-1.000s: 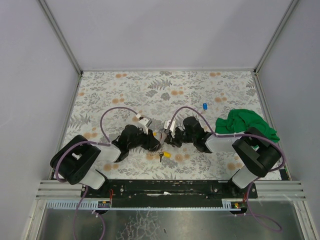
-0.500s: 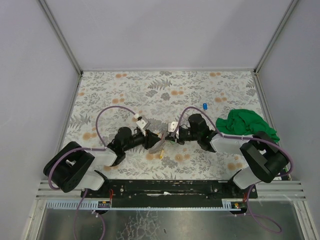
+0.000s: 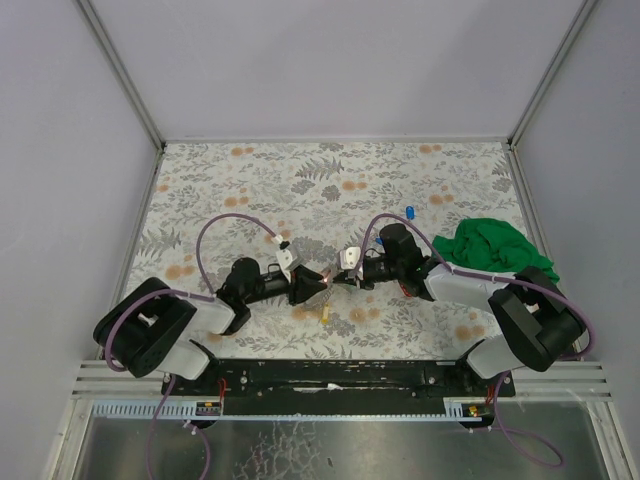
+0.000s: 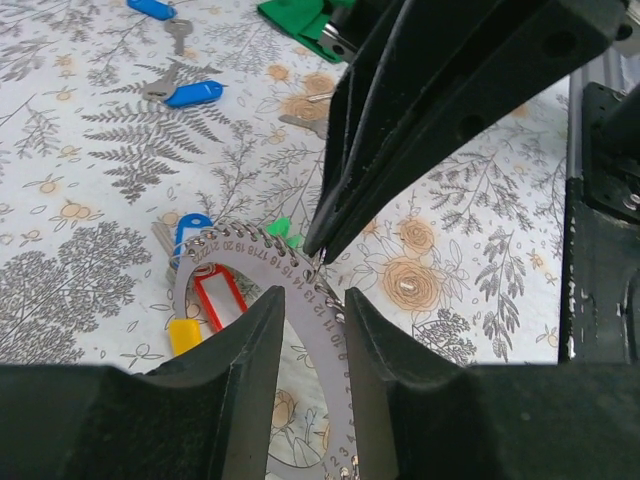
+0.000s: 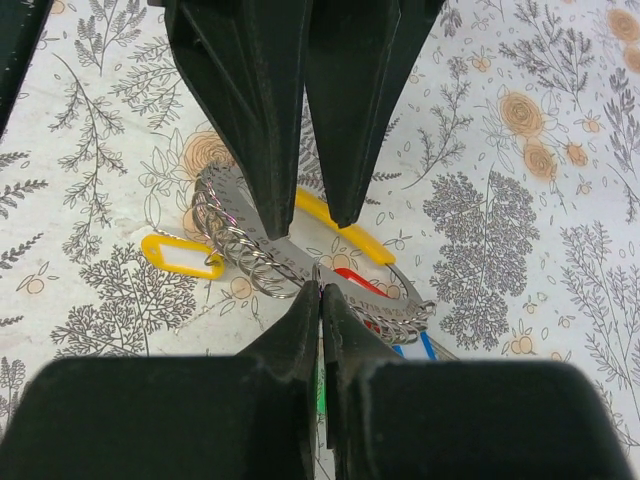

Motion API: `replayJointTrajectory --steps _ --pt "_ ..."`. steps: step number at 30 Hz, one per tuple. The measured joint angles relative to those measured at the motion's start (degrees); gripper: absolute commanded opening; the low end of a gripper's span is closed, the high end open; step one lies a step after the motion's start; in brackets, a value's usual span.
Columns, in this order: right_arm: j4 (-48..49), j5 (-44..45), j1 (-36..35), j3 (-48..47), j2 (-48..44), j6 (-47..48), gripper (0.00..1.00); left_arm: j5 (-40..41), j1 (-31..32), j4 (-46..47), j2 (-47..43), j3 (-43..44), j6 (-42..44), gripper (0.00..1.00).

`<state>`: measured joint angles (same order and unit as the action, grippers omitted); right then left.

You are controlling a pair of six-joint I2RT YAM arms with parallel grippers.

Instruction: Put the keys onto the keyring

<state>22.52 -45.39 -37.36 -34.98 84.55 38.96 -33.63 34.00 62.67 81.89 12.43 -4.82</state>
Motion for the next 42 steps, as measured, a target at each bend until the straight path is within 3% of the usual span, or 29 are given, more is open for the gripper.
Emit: replayJointTrajectory --steps 15,26,42 --pt "-1.53 -2.34 0.00 -0.55 0.02 2.67 0.04 -4.72 0.00 2.91 3.85 0.90 3.76 0.25" --pt "-1.49 -3.17 0.00 -0.55 0.02 2.82 0.04 -5.44 0.02 3.04 6.29 2.97 4.74 0.11" --pt "-0.70 -3.76 0.31 -0.55 0.02 2.10 0.04 -6.38 0.90 1.44 6.78 4.00 6.45 0.11"
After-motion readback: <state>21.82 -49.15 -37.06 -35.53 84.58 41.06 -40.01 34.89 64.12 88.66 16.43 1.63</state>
